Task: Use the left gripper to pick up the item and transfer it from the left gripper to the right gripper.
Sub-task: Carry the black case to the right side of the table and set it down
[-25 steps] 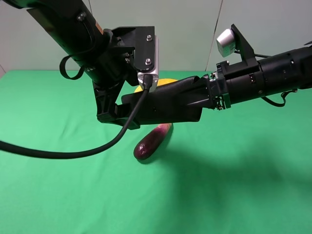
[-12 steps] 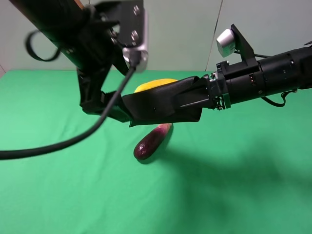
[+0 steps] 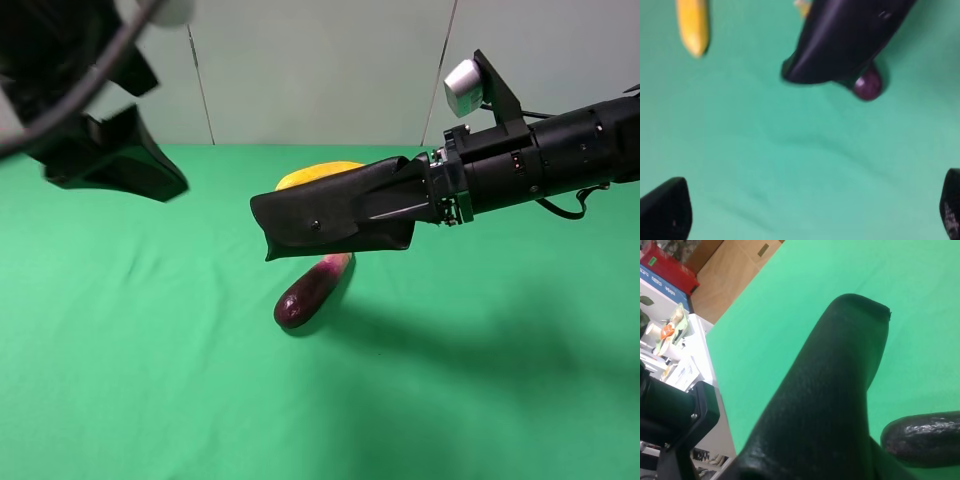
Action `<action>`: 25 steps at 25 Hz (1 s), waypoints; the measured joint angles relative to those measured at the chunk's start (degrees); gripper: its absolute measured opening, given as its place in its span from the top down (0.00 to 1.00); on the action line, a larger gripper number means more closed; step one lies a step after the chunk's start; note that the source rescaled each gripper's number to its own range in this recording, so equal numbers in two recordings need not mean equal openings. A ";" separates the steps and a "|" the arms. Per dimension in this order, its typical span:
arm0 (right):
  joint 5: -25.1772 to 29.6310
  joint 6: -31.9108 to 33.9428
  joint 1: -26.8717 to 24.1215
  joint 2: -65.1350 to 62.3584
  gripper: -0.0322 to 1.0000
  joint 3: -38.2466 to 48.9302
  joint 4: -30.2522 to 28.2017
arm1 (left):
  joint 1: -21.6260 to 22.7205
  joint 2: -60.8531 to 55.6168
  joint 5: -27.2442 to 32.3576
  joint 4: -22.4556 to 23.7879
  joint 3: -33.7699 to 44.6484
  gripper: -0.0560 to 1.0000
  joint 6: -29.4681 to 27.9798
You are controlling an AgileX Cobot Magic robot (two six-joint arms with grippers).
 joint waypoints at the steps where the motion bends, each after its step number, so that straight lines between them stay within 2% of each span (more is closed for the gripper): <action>1: 0.00 0.00 0.00 0.00 0.96 0.00 0.00 | 0.00 -1.43 0.84 0.94 0.00 0.00 -2.22; 8: 0.00 0.00 0.00 0.00 0.96 0.00 0.00 | 0.00 -12.12 4.56 5.02 1.95 0.00 -17.29; 14: 0.00 0.00 0.00 0.00 0.96 0.00 0.00 | 0.00 -25.04 4.90 7.40 10.16 0.00 -29.65; 20: -0.24 0.00 0.00 0.00 0.96 0.00 -0.35 | 0.00 -38.63 5.72 7.24 19.72 0.00 -37.67; 25: -1.42 0.00 0.00 0.00 0.96 0.00 -1.19 | 0.00 -50.04 3.81 5.23 27.66 0.00 -39.51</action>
